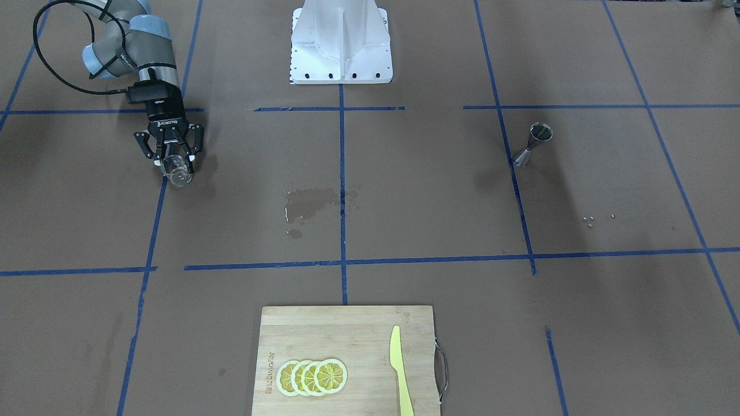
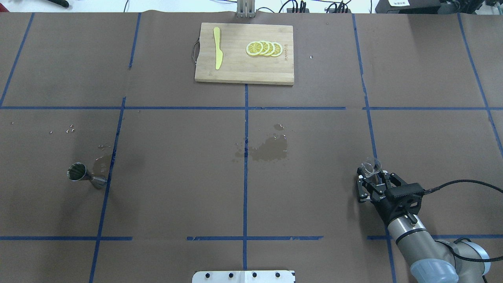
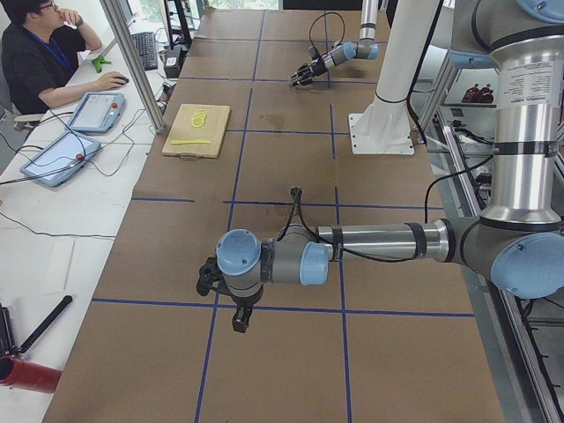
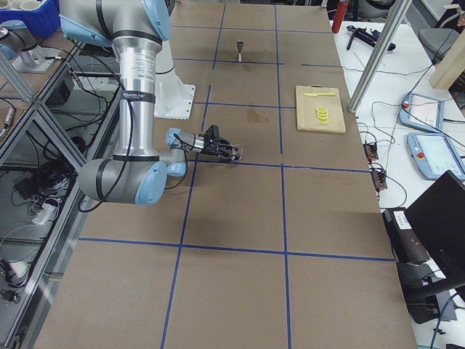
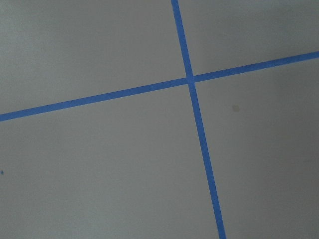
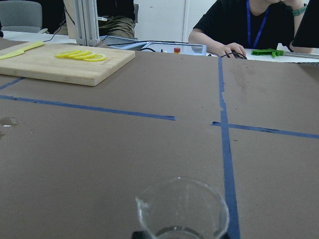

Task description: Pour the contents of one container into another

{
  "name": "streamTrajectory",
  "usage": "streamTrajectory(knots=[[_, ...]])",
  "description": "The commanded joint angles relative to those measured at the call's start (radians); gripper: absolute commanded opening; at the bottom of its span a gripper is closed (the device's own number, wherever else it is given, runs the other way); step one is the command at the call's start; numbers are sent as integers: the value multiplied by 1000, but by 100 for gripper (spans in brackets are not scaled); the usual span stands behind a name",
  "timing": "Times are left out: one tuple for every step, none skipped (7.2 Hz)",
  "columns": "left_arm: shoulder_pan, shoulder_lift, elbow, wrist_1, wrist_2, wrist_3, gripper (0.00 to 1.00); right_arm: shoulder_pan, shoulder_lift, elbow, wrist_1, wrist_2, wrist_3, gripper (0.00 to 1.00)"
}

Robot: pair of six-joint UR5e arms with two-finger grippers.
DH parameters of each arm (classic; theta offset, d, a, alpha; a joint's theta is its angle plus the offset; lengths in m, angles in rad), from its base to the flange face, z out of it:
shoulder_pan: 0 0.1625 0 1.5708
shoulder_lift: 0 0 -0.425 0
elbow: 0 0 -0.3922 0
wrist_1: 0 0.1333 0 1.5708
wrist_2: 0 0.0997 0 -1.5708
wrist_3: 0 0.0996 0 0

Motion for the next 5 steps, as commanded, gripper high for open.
streamTrajectory(knots=[[0, -1, 1, 0, 0, 0, 100, -3, 4, 1, 10, 2, -6, 42], [0, -1, 3, 0, 0, 0, 100, -3, 4, 4, 10, 4, -17, 78], [0, -1, 0, 0, 0, 0, 100, -1, 4, 4, 10, 2, -22, 100], [0, -1, 0, 0, 0, 0, 100, -1, 5, 5, 10, 2, -22, 100], [0, -1, 1, 0, 0, 0, 100, -1, 5, 7, 10, 2, -22, 100]])
